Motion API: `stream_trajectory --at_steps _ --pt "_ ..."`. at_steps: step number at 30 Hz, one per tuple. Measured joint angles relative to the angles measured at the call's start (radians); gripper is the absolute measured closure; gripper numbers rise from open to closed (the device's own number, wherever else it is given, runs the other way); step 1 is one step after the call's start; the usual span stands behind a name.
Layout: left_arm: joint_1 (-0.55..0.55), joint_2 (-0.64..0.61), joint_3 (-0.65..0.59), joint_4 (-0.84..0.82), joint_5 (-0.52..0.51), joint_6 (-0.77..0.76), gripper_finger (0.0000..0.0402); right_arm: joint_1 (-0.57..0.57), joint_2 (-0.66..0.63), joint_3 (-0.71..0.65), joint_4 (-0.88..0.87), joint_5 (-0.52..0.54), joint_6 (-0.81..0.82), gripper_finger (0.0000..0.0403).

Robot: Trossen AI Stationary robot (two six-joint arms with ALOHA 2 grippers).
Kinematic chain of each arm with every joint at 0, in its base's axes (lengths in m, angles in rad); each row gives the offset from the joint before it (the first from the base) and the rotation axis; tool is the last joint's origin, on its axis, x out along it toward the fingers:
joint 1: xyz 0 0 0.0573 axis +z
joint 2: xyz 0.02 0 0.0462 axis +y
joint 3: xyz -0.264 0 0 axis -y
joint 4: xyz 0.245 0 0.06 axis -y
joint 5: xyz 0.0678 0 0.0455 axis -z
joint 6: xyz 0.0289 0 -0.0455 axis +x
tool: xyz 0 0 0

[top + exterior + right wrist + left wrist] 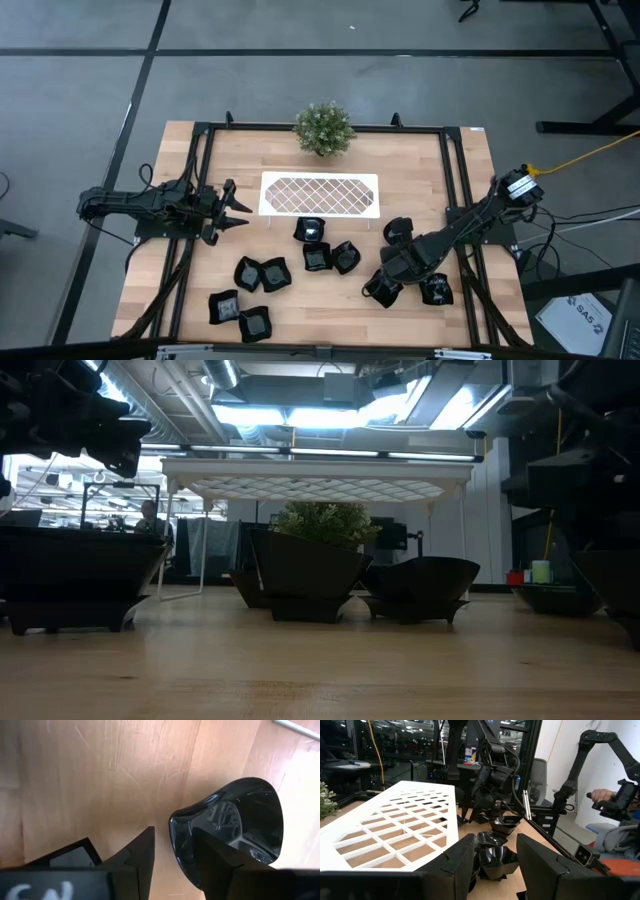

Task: Pick & Place Mini shaped plates
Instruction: Put the black leaf-shaped plate on the shelf

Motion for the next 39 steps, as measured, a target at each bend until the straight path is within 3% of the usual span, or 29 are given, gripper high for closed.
stream_trajectory --at_steps 11,17,28,39 --pt "0.0 0.0 0.0 0.0 0.0 0.0 0.0258 0.0 -0.004 0.0 -0.004 0.012 0.025 0.0395" --pt "0.0 0.0 0.0 0.0 0.0 0.0 0.0258 0.0 -0.035 0.001 -0.027 0.008 0.061 0.0392" --pt "0.0 0.0 0.0 0.0 0.0 0.0 0.0258 0.0 -0.093 0.108 -0.259 0.011 0.162 0.0399" --pt "0.0 0.0 0.0 0.0 0.0 0.0 0.0258 0.001 -0.127 0.288 -0.449 0.12 0.19 0.0401"
